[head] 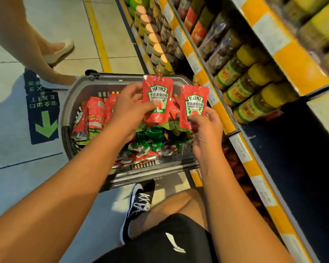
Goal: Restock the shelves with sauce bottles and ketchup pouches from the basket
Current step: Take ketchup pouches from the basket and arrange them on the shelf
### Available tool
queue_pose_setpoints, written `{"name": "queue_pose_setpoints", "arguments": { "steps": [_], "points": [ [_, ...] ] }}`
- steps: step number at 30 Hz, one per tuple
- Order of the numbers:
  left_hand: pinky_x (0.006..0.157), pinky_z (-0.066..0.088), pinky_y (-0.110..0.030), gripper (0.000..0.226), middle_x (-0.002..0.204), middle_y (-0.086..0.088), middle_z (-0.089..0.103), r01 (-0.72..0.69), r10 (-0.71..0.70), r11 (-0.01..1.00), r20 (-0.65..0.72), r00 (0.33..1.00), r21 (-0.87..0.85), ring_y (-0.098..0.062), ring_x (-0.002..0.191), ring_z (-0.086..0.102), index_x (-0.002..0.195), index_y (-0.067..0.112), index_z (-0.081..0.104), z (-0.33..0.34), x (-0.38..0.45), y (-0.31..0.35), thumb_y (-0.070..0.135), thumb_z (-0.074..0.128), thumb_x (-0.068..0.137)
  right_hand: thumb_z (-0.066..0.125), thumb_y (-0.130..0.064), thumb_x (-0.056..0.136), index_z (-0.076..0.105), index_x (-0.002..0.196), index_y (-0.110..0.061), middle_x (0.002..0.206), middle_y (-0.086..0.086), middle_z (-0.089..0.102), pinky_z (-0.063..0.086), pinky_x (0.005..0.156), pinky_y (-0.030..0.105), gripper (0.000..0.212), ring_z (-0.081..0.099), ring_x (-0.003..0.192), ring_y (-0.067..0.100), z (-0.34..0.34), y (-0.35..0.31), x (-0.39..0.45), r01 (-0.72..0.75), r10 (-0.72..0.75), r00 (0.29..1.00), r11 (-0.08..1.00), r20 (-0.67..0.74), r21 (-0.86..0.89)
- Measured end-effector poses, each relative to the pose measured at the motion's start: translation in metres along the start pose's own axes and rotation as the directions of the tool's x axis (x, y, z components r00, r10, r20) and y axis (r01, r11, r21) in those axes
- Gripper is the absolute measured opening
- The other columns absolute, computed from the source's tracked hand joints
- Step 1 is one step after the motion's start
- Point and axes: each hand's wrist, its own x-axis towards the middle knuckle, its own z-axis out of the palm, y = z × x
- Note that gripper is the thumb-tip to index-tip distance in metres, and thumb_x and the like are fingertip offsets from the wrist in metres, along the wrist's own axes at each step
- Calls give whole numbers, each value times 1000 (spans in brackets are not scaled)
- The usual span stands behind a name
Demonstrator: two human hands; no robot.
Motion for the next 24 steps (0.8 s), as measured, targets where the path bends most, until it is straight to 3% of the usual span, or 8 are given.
{"name": "queue_pose_setpoints", "arguments": {
  "steps": [3, 8, 13, 18, 24],
  "points": [
    [87, 61, -58, 49, 113, -7, 76, -20, 21, 1000, 53, 998, -14, -25, 103, 75, 122, 14, 62, 19, -14, 22, -3, 82, 81, 68, 13, 82, 60, 116, -1, 100, 11, 78, 57, 68, 30, 37, 74, 85, 19, -22, -10, -16, 27, -26, 998, 1000, -58, 16],
    [82, 64, -52, 45, 104, -4, 78, -93, 97, 995, 147, 984, -37, -26, 98, 76, 116, 18, 64, 49, -38, 45, -5, 81, 82, 72, 4, 72, 58, 110, -11, 96, 11, 78, 59, 72, 42, 43, 75, 85, 26, -61, -25, -55, 79, -64, 989, 991, -132, 112],
    [75, 63, -39, 45, 108, -3, 78, -165, 171, 985, 261, 950, -46, -22, 100, 76, 114, 22, 65, 92, -73, 62, 2, 83, 79, 70, -1, 71, 61, 122, -21, 105, 8, 78, 56, 56, 28, 55, 75, 83, 26, -108, -58, -102, 244, -231, 960, 967, -161, 70],
    [81, 63, -46, 42, 109, -7, 77, -182, 190, 982, 375, 907, -57, -26, 101, 76, 117, 15, 66, 143, -110, 76, -2, 80, 82, 74, -6, 73, 64, 123, -22, 107, 4, 77, 61, 75, 33, 53, 75, 98, 22, -154, -108, -142, 452, -448, 853, 891, -269, -50],
    [73, 64, -40, 36, 101, -5, 78, -236, 234, 970, 497, 836, -60, -23, 93, 77, 115, 13, 67, 204, -151, 96, -4, 78, 84, 77, -12, 79, 64, 112, -38, 107, -3, 77, 59, 74, 24, 44, 75, 97, 16, -209, -159, -186, 588, -585, 708, 798, -396, -129]
  ]
}}
